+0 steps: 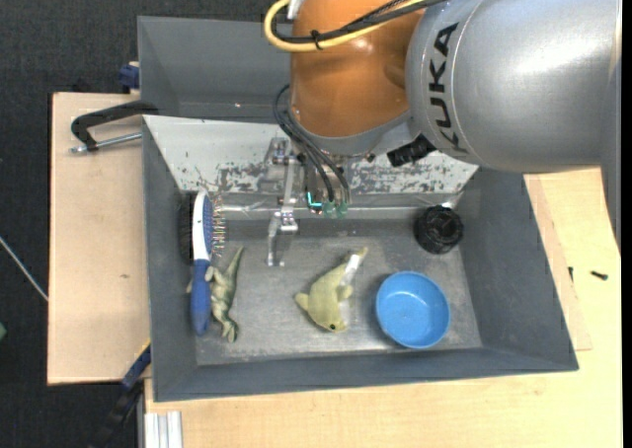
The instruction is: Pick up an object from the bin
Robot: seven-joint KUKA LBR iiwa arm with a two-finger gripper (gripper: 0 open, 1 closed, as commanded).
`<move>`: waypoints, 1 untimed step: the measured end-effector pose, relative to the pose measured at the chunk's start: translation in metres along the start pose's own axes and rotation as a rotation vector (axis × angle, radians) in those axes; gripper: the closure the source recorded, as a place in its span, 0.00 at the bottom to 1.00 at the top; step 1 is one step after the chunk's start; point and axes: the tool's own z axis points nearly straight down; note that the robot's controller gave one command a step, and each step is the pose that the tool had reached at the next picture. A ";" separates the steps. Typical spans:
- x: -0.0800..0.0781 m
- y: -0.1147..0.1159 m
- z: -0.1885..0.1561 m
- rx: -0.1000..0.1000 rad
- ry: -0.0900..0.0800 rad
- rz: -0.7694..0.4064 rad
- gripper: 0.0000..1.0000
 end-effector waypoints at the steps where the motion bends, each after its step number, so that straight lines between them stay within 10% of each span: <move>1: 0.009 0.024 0.173 0.000 -0.009 0.052 0.00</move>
Offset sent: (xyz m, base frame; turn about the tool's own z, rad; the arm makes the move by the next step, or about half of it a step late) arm -0.0121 0.0235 -0.1728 0.0536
